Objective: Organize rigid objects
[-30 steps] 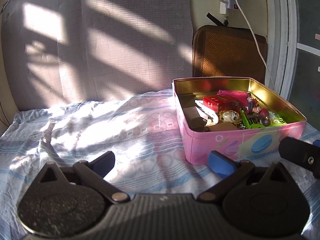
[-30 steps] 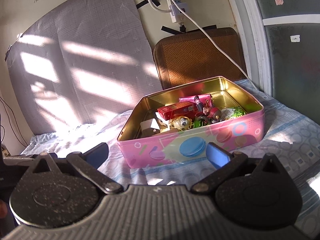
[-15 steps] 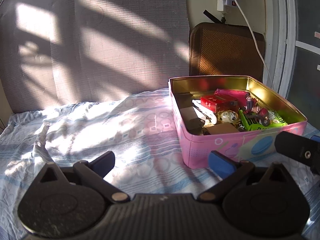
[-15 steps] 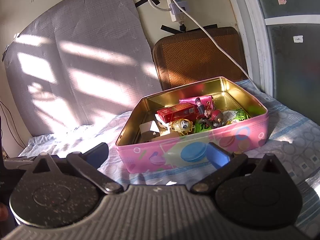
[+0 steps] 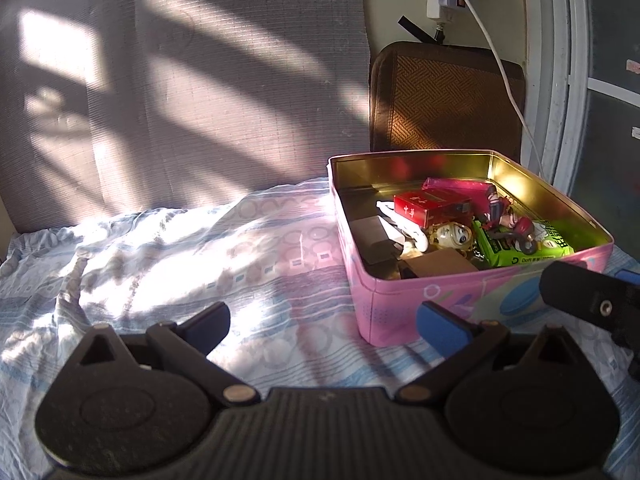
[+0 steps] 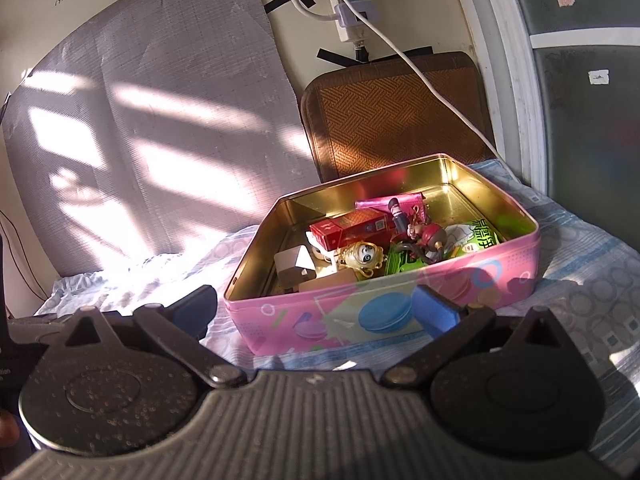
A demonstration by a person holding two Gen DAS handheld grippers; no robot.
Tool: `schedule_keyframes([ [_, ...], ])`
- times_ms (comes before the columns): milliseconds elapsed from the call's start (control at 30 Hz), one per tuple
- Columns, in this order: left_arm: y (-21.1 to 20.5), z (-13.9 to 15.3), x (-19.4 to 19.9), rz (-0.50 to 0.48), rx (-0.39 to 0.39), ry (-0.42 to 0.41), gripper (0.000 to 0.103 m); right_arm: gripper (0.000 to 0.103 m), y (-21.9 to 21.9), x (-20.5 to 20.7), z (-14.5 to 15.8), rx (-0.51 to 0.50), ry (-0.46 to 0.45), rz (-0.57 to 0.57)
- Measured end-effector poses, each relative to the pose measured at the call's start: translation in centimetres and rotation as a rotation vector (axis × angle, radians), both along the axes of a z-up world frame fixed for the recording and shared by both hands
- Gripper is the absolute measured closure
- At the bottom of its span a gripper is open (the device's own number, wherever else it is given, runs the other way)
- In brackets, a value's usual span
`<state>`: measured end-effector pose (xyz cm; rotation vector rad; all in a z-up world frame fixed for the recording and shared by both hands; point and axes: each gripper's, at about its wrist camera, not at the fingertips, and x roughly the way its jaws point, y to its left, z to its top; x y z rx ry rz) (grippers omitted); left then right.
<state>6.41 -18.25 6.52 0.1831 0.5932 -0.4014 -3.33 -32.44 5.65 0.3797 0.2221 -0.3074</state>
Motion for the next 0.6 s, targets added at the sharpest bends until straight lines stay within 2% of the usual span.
schedule_keyframes([
  [600,-0.65,0.20,0.27,-0.029,-0.004,0.000,0.000,0.000,-0.58,0.35,0.11,-0.004,0.001,-0.003],
])
